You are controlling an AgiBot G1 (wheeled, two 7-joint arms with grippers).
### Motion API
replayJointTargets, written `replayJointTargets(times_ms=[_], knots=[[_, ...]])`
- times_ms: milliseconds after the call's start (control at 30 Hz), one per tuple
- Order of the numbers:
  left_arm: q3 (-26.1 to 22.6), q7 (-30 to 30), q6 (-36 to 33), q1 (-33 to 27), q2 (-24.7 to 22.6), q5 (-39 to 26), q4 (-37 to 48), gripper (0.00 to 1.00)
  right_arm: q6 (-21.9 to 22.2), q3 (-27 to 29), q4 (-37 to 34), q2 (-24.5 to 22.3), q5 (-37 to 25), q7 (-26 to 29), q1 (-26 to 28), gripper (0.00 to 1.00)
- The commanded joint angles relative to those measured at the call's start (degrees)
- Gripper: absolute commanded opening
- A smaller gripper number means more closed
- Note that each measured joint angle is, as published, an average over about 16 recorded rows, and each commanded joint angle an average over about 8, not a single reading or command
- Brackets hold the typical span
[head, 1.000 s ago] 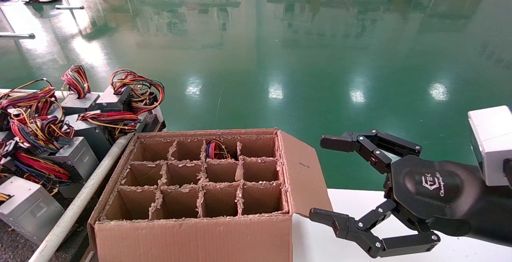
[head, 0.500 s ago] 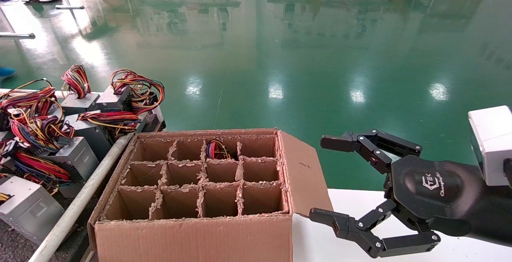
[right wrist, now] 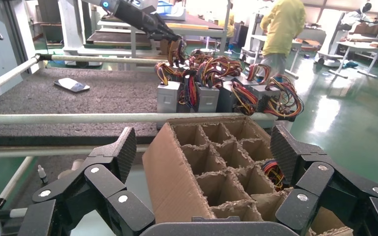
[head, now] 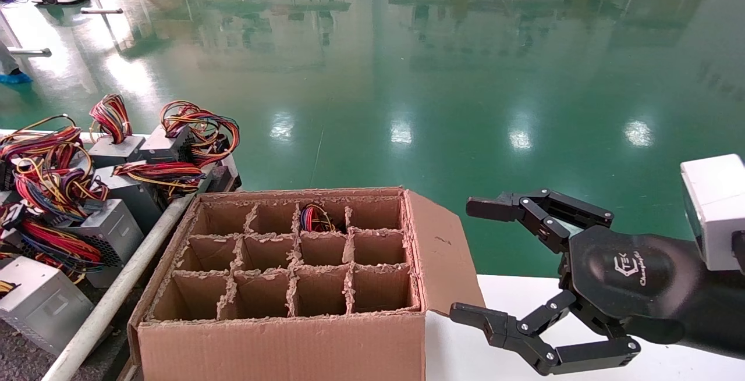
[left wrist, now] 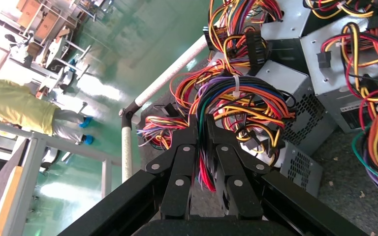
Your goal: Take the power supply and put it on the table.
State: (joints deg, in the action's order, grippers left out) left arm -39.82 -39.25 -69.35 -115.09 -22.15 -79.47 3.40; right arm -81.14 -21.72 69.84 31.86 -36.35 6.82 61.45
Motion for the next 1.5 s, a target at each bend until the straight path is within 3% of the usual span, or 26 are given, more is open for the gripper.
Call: replayJointTargets(times_ms=[33, 233, 267, 1133, 1500], knots=[[0.14, -0.05, -0.26, 0.49, 0.19, 0.16, -0.05, 0.21, 0.0, 0.0, 0.0, 0.0, 0.0, 0.0, 0.0, 1.0], [0.48, -0.05, -0.56, 1.24, 0.36, 0.59, -0.27, 0.96, 0.01, 0.0, -0.01, 0.0, 0.01, 0.0, -0.01, 1.0], [0.51, -0.05, -0.58, 1.3, 0.37, 0.64, -0.3, 1.0, 0.01, 0.0, -0.01, 0.0, 0.01, 0.0, -0.01, 1.0], [0.55, 0.35, -0.72, 0.8, 0.3, 0.72, -0.03, 1.0, 0.01, 0.0, -0.01, 0.0, 0.01, 0.0, -0.01, 1.0], [2.57, 9.21, -1.88, -2.92, -1.72, 3.55, 2.02, 1.0, 0.02, 0.0, -0.02, 0.0, 0.01, 0.0, -0.01, 1.0]])
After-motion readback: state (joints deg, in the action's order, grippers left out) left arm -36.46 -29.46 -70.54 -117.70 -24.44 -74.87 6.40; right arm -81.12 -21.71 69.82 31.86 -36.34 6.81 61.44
